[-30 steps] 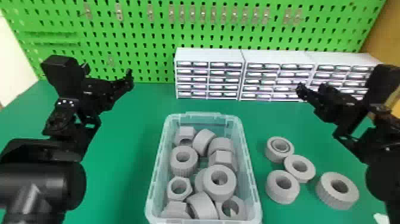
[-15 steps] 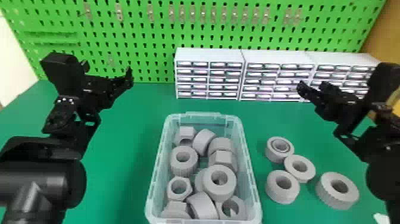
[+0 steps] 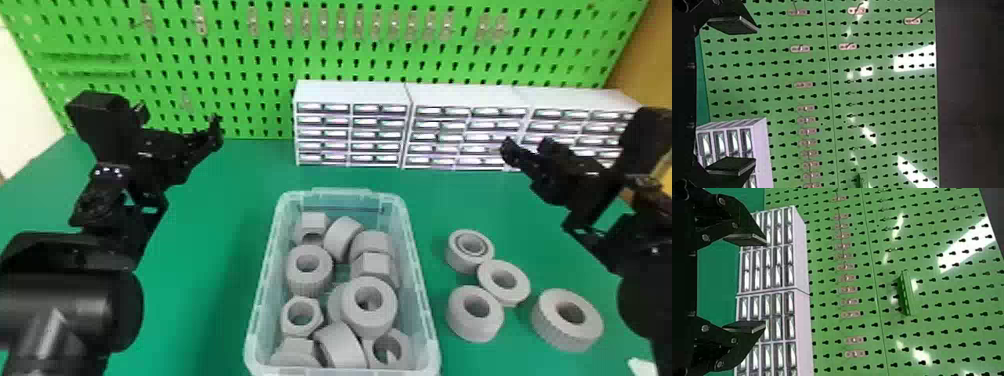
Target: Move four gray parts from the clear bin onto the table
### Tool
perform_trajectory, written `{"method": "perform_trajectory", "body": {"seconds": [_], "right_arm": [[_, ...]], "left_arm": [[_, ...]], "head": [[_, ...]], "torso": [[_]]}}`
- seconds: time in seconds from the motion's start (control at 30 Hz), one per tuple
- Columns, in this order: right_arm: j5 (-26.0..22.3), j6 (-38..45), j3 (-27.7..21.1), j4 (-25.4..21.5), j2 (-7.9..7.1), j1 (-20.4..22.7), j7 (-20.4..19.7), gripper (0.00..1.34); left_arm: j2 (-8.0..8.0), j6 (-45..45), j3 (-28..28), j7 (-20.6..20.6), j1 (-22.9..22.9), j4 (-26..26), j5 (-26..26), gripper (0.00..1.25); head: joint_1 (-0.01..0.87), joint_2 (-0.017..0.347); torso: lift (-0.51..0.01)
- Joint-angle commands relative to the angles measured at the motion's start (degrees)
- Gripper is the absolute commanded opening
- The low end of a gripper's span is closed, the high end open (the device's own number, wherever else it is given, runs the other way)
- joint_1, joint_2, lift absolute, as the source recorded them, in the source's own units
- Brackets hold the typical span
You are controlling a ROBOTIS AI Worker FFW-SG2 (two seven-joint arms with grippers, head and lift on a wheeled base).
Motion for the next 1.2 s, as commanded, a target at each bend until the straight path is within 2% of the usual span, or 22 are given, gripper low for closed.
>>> {"method": "perform_trajectory", "body": {"seconds": [0.0, 0.1, 0.27, 0.5, 1.07, 1.17], "right_arm": [[0.1, 0.0, 0.4, 0.0, 0.28, -0.3, 0.0, 0.83], [0.0, 0.0, 0.7, 0.1, 0.45, -0.2, 0.0, 0.83], [-0.5, 0.0, 0.5, 0.1, -0.08, 0.3, 0.0, 0.83], [-0.1, 0.0, 0.7, 0.1, 0.72, 0.3, -0.1, 0.83], [-0.4, 0.0, 1.9, 0.3, 0.63, -0.3, -0.2, 0.83], [-0.4, 0.0, 2.1, 0.4, 1.07, 0.2, -0.2, 0.83]], "left_arm": [[0.00, 0.0, 0.5, 0.0, 0.1, -0.1, 0.0, 1.14], [0.00, 0.0, 0.6, 0.0, 0.1, -0.2, 0.0, 1.14], [-0.62, 0.0, 0.9, 0.0, 0.7, -0.4, 0.0, 1.14], [-0.62, 0.0, 1.2, 0.0, 0.3, -0.6, 0.0, 1.14], [-0.53, -0.2, 1.0, 0.0, 0.2, -0.9, 0.0, 1.14], [-0.53, -0.2, 1.3, 0.0, 1.0, -0.9, -0.1, 1.14]], "head": [[0.678, 0.034], [0.678, 0.034], [0.678, 0.034], [0.678, 0.034], [0.678, 0.034], [0.678, 0.034]], "torso": [[-0.050], [-0.050], [-0.050], [-0.050], [-0.050], [-0.050]]}}
